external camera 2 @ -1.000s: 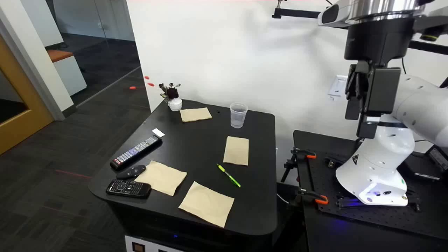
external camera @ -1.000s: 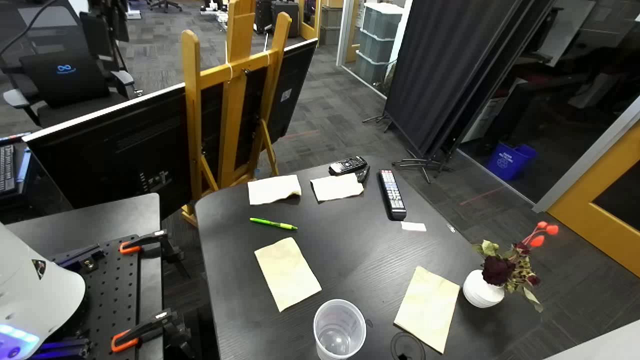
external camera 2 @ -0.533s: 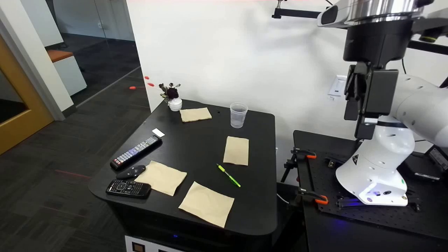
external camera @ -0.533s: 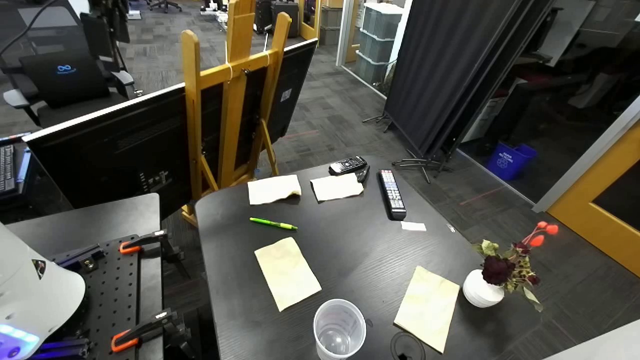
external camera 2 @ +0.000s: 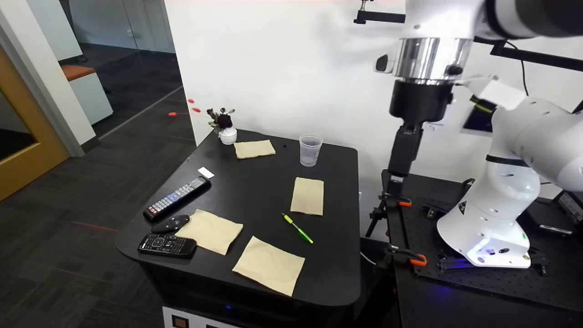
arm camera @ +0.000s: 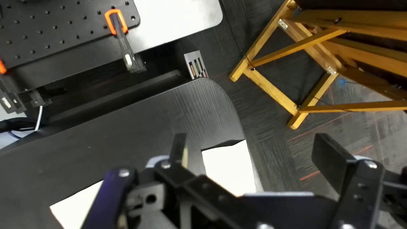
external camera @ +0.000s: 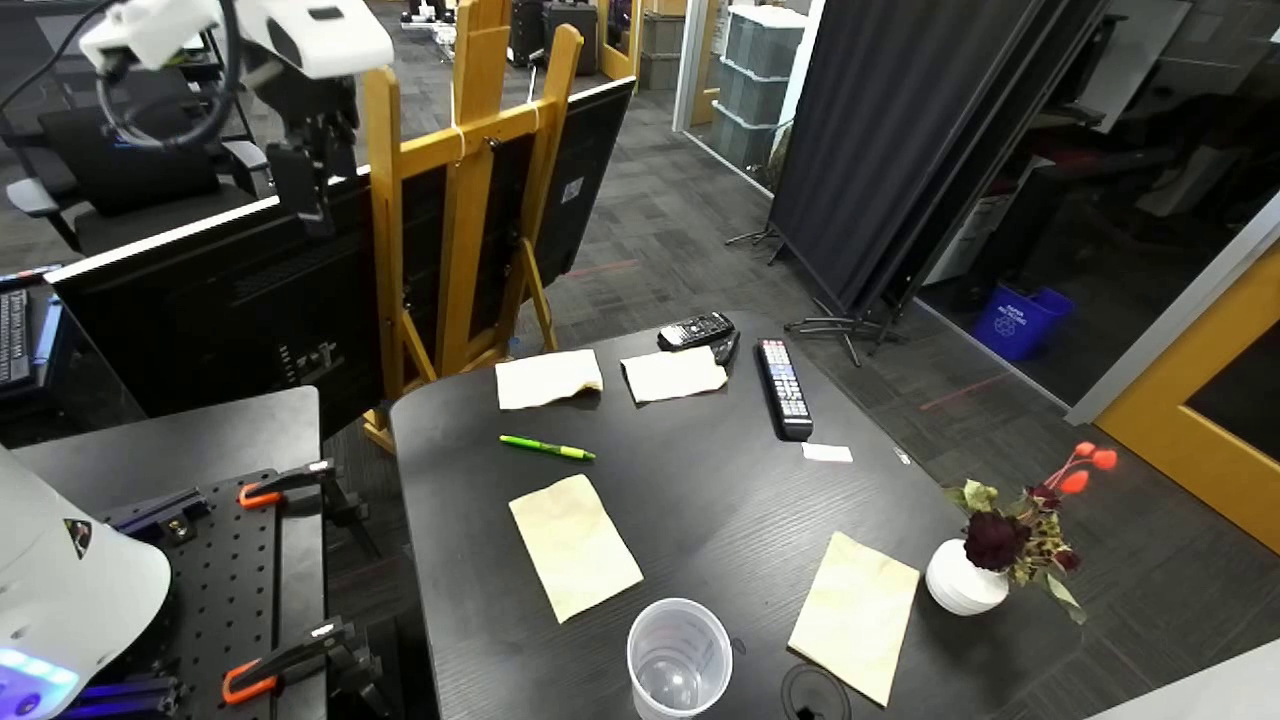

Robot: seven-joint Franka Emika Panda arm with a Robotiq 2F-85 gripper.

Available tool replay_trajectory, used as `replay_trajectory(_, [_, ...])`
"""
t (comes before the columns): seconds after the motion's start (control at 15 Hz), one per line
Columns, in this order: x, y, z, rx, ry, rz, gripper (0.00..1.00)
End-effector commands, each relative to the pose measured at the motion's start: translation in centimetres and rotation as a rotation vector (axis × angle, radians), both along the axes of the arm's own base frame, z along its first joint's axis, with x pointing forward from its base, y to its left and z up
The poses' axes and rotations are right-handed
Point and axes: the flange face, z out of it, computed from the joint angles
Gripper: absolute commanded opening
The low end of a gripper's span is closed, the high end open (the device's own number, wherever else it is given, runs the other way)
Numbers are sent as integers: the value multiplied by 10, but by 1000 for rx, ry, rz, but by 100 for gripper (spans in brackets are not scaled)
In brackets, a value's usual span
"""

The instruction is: Put the pen into the cup.

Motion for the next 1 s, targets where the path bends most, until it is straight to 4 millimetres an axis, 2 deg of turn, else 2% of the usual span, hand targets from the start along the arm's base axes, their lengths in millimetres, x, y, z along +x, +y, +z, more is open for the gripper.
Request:
replay_trajectory(0.0, [19,-21,-56,-48,-2,-53,100])
replay_trajectory(0.27, [32,-45,-119,-121,-5,-84,100])
replay_trajectory(0.47, [43,-60,-155,-179,-27,-89,100])
replay_trajectory(0.8, [65,-83,-192,-240,-78,-110,100])
replay_trajectory(0.87, [68,-87,-197,-261,-70,-136,100])
replay_trajectory(0.93, [58,-82,-188,-241,-68,-98,100])
